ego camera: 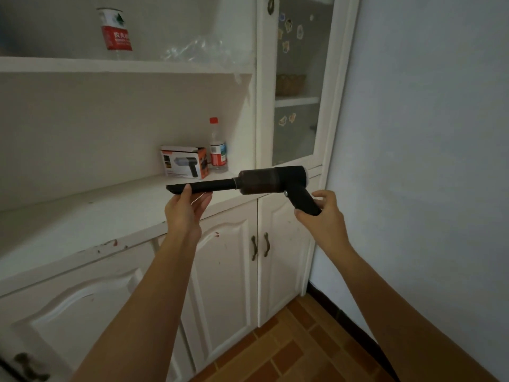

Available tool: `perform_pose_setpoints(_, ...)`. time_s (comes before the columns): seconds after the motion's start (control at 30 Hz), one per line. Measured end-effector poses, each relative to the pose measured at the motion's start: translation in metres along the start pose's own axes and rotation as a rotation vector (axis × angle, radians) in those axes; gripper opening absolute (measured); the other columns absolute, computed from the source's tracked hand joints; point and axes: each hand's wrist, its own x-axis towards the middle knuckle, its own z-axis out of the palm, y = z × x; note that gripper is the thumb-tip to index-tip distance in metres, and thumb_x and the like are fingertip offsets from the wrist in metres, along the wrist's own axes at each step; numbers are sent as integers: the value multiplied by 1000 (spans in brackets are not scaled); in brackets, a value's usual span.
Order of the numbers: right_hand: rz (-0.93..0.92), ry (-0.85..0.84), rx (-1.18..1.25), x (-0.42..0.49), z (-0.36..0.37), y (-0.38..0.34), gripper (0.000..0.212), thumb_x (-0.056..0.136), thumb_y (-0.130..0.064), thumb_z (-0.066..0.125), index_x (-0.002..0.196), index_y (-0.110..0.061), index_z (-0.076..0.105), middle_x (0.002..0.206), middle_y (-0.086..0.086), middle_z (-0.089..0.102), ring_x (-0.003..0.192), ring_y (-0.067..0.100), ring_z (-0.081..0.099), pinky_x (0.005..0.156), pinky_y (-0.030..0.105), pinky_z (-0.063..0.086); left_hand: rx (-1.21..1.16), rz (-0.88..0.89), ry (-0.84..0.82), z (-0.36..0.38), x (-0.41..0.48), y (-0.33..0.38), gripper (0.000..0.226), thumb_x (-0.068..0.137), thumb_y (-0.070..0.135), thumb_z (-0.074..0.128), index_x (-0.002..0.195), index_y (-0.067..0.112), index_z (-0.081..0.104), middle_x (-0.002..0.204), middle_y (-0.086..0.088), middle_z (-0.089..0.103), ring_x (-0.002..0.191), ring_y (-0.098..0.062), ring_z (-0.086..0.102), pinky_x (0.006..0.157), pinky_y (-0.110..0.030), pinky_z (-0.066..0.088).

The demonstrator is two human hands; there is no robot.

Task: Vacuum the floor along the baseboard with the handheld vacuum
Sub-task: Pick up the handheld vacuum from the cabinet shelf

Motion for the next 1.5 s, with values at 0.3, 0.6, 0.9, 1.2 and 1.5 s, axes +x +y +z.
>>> perform_pose_setpoints(0.3,355,-184,26,16,-10,7,49,84,-37,67,118,-6,51,86,6,59,74,18,60,67,26,50,55,-19,-128,17,3,-18,13,99,13,43,98,13,56,108,-14,66,100,-24,66,90,-33,52)
perform_pose_setpoints(0.6,585,-181,338,17,-27,22,39,82,-37,68,104,-7,59,88,12,68,73,22,66,67,31,56,65,-70,-246,28,12,-43,16,100,15,41,106,7,54,99,-10,67,93,-22,67,85,-31,54)
perform_pose_setpoints(0.9,641,-96,409,17,-47,43,38,81,-36,71,100,-5,62,75,10,65,61,18,61,61,29,53,271,-60,-356,41,21,-69,24,100,22,41,112,8,56,109,-11,66,98,-23,66,81,-35,54)
perform_pose_setpoints(1.2,666,114,465,-3,-91,73,31,82,-33,70,95,-6,61,70,6,65,58,16,62,57,28,53,667,62,-540,62,12,-116,31,95,39,49,112,14,57,105,-5,65,91,-19,66,77,-32,54)
perform_pose_setpoints(1.5,731,391,532,-63,-161,92,30,82,-32,70,95,-6,62,73,7,65,62,19,62,59,28,54,1125,396,-986,94,-21,-189,31,92,31,56,119,16,58,110,-1,59,101,-17,56,83,-26,42)
